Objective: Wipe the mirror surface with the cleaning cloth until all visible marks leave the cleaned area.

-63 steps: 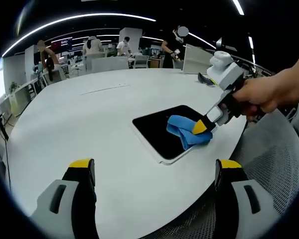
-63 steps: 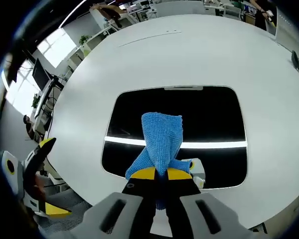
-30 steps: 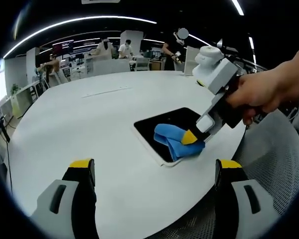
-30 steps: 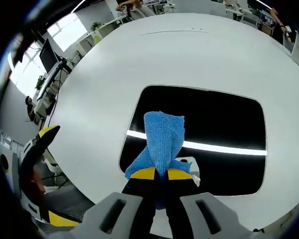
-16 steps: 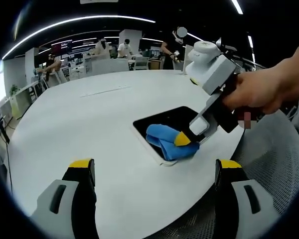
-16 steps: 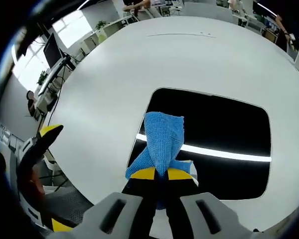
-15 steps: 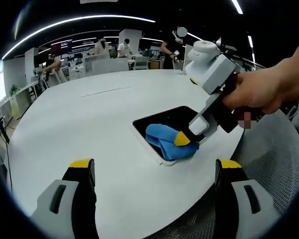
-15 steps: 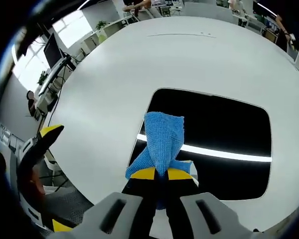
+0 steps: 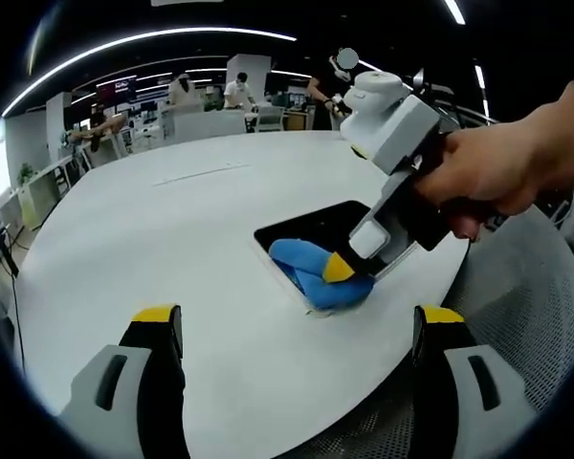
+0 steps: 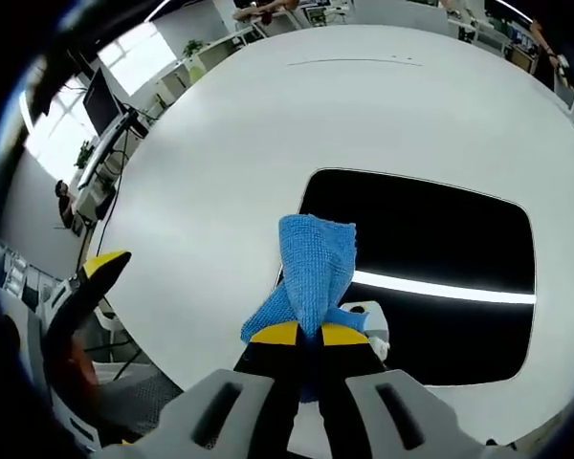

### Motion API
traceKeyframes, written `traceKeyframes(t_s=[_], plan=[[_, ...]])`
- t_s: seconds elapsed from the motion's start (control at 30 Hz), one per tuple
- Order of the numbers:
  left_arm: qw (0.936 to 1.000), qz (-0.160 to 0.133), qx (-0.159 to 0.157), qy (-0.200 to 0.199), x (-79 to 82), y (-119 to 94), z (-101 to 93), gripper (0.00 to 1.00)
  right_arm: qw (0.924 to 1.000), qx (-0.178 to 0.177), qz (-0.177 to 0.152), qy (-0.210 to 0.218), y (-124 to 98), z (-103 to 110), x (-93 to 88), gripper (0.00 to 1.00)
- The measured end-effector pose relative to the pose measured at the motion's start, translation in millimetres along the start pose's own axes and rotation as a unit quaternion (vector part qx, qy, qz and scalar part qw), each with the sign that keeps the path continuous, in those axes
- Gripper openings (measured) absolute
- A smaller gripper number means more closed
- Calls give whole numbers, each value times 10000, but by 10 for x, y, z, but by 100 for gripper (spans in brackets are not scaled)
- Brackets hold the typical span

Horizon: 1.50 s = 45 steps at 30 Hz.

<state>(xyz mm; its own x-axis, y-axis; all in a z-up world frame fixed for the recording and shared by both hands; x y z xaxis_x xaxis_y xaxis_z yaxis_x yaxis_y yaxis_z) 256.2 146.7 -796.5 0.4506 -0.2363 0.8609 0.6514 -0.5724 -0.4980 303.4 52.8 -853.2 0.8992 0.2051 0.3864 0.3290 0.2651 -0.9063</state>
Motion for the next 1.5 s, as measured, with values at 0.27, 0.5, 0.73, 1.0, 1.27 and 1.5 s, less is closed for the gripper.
traceKeyframes(t_s=[0.27,0.5,0.73,1.0,1.27,1.5], plan=[[10000,35,-7,19,-5,-1,-7,99,10000,39,11,-53,22,-5,9,0],[10000,67,-39,-25,-16,5,-16,99,9999,-46,-56,-122,20,-26,73,0],[9999,36,-77,-79,-14,0,-20,99,9999,-79,-93,-119,79,-66,257,0],[9996,1,-265,-10,9,-11,-98,99,9993,-260,-78,-260,166,-187,528,0],[9998,-22,-202,-63,-34,-102,-122,99,9977,-387,-77,-544,247,-216,744,0],[10000,-66,-31,6,-19,-118,-49,99,9972,-410,-100,-610,312,-229,874,0]])
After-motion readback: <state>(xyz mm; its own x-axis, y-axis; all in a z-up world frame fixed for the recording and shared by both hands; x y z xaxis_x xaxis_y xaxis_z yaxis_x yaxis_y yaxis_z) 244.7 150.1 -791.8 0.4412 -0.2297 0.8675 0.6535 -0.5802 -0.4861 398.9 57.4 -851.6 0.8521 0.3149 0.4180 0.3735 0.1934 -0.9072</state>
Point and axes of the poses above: the point that each gripper's makers call its tool centre point, and the gripper's own axes: y roughly forward along the fingers, z roughly to its left, x roughly out of its top, the point moved 2 cm from there along -y, roughly backward along the fingers, and after that the axes turned 4 degrees about -x, right-handed, at the moved point
